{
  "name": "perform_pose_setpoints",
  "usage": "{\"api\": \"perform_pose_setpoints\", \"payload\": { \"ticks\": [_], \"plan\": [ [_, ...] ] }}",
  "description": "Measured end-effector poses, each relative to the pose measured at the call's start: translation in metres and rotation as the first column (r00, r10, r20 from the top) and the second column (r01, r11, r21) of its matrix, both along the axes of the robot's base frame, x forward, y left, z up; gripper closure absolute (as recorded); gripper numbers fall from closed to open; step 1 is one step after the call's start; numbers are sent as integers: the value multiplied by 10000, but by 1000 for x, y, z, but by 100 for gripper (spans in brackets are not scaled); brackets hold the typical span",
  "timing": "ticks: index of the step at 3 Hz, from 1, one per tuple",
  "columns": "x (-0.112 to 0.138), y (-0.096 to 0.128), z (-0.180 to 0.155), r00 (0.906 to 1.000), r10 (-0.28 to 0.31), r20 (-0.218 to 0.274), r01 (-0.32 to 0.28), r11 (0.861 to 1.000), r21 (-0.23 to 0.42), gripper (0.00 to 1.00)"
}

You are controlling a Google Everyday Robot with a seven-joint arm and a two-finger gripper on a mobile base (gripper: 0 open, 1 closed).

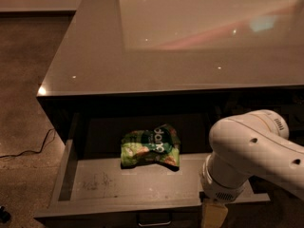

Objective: Open top drawer

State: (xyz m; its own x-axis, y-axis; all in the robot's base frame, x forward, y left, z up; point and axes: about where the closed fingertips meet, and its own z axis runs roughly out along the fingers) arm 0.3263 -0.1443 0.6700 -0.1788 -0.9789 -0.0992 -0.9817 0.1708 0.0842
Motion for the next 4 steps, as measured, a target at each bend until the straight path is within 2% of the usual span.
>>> {"api": "perform_pose_setpoints", "payload": {
  "ticks": [1, 2, 3, 4],
  "plan": [
    [-4, -2, 10, 9999, -97, 51, 97, 9999, -44, 0],
    [3, -4, 15, 9997, -189, 176, 192, 9997, -144, 0],
    [19, -4, 16, 9986, -288, 435, 301, 9991, -294, 0],
    [38, -3, 22, 9942, -435, 984, 474, 9982, -374, 0]
  ]
}}
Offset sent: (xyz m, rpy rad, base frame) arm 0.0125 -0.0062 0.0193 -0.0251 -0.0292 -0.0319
